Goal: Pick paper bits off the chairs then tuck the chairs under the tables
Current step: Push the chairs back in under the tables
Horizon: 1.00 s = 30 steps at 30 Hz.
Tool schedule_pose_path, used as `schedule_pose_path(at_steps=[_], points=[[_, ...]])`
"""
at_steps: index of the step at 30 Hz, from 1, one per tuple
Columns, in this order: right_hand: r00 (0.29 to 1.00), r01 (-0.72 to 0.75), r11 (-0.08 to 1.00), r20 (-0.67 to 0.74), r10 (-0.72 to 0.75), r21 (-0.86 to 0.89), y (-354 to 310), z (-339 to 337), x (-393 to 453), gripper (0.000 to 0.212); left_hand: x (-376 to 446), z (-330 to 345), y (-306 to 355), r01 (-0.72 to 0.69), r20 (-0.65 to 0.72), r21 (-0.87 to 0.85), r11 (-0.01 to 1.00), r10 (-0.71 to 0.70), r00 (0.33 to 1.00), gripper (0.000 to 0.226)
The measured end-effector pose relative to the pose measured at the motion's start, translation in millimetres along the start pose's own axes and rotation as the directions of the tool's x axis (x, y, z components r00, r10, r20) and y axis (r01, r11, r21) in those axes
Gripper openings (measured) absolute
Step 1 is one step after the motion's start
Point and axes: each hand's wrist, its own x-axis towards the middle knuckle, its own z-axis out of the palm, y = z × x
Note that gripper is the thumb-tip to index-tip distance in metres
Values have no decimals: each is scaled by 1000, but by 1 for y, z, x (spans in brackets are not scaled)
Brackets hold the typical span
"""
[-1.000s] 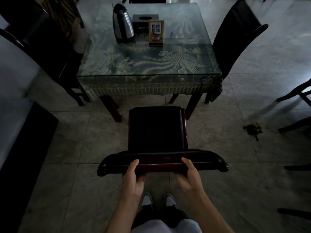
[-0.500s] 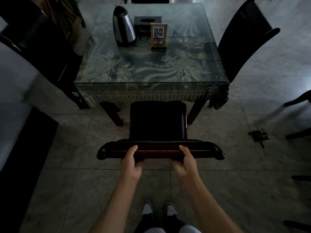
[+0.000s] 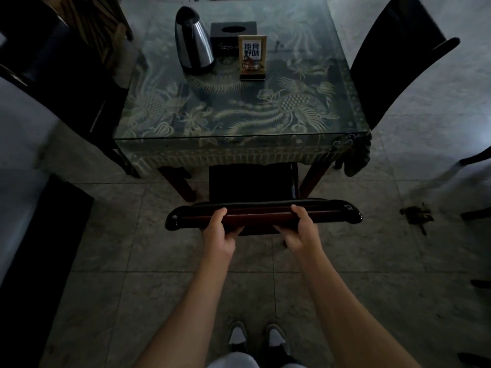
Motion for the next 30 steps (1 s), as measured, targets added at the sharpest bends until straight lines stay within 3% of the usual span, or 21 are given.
schedule_pose_path(at_steps=[4,18,30], points=[[1000,-5,1000,-27,4,-3,-9,14,15,56,11,19,7,2,-14,19,1000,-1,1000,19],[1000,-1,1000,-26,2,28,-1,41,38,56,32,35,43,13,-33,40,999,-11,999,48],[997,74,997,-12,-74,7,9,41,46,56,36,35,45,31,-25,43,999,-30,999,46]])
